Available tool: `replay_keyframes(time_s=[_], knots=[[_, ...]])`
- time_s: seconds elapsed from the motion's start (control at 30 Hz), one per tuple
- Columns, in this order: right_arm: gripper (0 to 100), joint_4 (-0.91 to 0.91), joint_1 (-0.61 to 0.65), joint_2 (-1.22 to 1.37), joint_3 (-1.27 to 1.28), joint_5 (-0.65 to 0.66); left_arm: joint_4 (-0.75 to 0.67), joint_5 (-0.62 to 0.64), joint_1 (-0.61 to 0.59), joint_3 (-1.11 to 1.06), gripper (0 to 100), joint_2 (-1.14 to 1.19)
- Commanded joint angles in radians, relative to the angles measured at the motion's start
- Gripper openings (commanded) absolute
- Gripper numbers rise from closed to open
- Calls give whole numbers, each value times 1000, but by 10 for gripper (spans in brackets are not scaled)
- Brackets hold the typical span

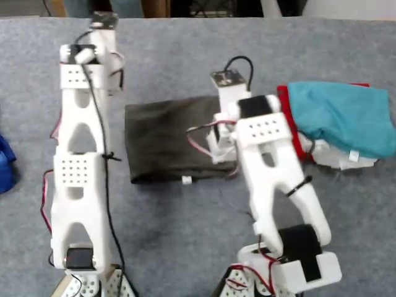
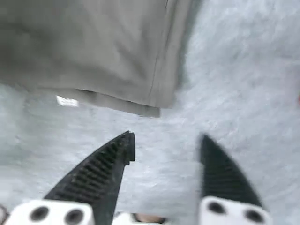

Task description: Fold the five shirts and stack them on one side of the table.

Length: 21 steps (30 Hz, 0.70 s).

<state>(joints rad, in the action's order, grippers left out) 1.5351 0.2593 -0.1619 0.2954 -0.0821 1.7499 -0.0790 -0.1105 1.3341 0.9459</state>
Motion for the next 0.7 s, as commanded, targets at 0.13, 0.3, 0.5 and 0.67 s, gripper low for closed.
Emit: replay_keyframes(time_s=[0.13,0.3,0.5,0.67], knots=[[343,-126,130,130,-8,-382,11,-8,-159,-240,30,-98],[344,-239,137,326,-58,-546,-23,-8,-211,-358,30,-98],[431,-284,132,504,-143,-595,-150,-8,-225,-421,30,-71],[505,-288,132,596,-189,-585,-157,-37,-229,-424,30,-60]])
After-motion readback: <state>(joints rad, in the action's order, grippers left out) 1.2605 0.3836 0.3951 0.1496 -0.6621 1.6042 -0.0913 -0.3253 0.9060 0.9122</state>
